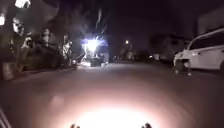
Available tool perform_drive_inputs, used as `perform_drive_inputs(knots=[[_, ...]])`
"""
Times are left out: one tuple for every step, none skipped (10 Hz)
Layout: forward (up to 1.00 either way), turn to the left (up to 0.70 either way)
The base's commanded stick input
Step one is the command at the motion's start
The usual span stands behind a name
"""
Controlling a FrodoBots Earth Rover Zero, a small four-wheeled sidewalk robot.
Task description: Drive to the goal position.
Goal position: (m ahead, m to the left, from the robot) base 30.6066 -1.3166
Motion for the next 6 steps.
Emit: perform_drive_inputs(knots=[[0.7, 0.0], [0.7, 0.0], [0.7, 0.0], [0.7, -0.02], [0.7, -0.2], [0.7, -0.32]])
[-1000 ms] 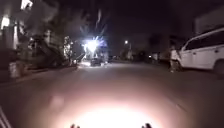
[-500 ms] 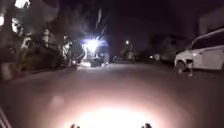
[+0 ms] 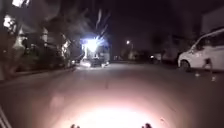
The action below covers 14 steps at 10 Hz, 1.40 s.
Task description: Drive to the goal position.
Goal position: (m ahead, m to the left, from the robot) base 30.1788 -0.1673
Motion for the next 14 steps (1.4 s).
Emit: perform_drive_inputs(knots=[[0.7, -0.14], [0.7, 0.0], [0.7, 0.0], [0.7, 0.0], [0.7, 0.0], [0.7, 0.0], [0.7, 0.0], [0.7, 0.0], [0.7, 0.0], [0.7, 0.0], [0.7, 0.0], [0.7, 0.0], [0.7, 0.0], [0.7, 0.0]])
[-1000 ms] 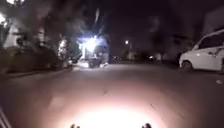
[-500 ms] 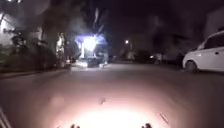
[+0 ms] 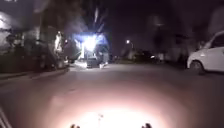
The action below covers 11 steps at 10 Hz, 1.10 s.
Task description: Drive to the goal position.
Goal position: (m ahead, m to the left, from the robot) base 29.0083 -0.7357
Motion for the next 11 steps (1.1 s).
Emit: perform_drive_inputs(knots=[[0.7, 0.0], [0.7, 0.0], [0.7, 0.0], [0.7, 0.0], [0.7, 0.0], [0.7, 0.0], [0.7, 0.0], [0.7, 0.0], [0.7, 0.0], [0.7, 0.0], [0.7, -0.05]])
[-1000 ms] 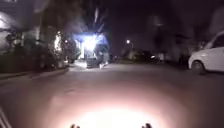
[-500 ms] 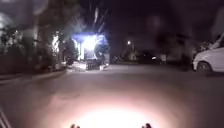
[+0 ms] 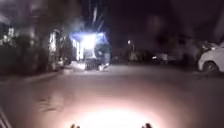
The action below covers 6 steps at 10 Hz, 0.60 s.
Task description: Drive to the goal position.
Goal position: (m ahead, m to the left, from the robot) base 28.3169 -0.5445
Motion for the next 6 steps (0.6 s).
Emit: perform_drive_inputs(knots=[[0.7, -0.27], [0.7, -0.35], [0.7, -0.35], [0.7, -0.22], [0.7, -0.07], [0.7, 0.0]])
